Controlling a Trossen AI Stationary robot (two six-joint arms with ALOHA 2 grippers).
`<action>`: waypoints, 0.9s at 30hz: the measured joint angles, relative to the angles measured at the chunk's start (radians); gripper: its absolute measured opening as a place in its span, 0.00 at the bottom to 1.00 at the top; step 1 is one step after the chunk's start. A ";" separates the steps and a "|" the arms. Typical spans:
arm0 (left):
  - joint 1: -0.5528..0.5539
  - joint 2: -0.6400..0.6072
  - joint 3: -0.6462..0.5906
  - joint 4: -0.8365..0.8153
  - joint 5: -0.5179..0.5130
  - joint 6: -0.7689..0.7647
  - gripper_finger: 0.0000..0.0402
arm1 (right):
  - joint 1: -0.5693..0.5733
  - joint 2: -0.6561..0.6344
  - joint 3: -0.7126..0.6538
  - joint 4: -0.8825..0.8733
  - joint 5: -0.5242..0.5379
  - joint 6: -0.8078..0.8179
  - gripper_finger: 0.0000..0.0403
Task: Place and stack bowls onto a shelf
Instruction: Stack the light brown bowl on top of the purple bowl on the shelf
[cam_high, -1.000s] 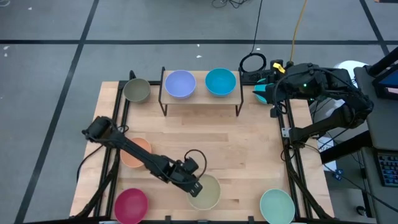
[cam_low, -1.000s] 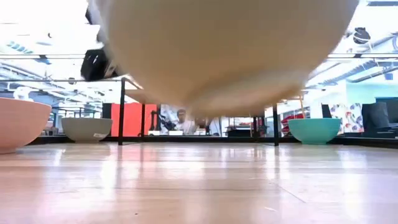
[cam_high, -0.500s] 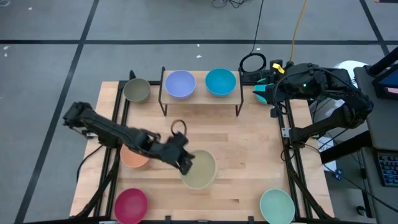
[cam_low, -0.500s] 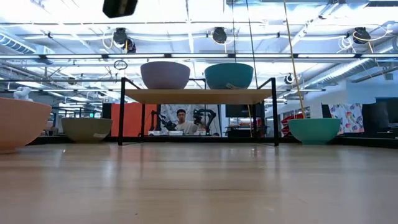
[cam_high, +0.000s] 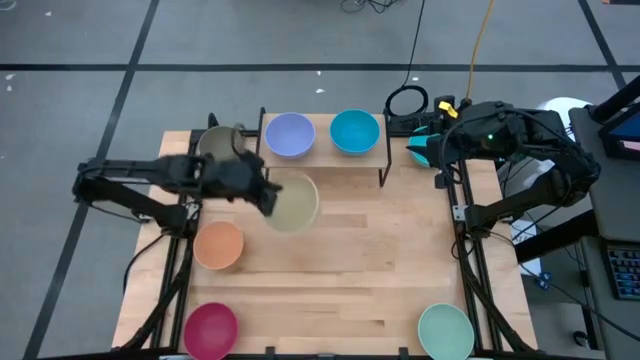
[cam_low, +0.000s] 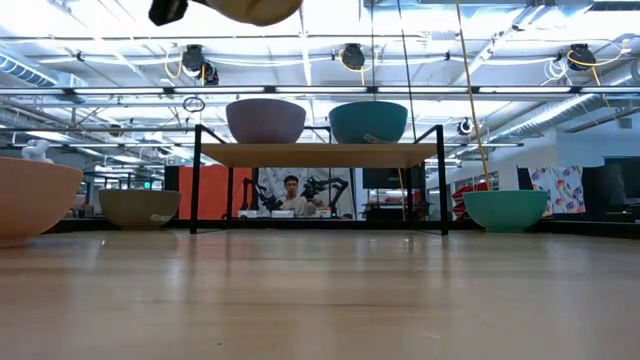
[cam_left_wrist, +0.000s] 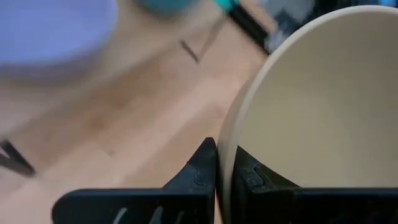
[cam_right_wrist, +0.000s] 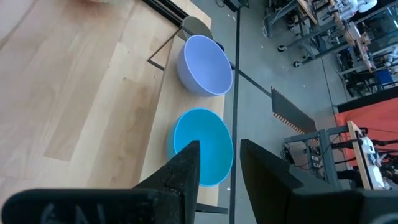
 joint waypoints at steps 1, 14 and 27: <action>0.028 -0.018 0.000 0.002 0.006 0.007 0.02 | 0.000 0.000 0.000 0.001 0.000 0.000 0.27; 0.376 -0.017 0.283 -0.107 0.107 0.331 0.02 | 0.000 0.000 0.000 0.003 0.000 -0.005 0.27; 0.609 0.213 0.606 -0.335 0.301 0.474 0.02 | 0.000 0.000 0.000 0.003 0.002 -0.005 0.27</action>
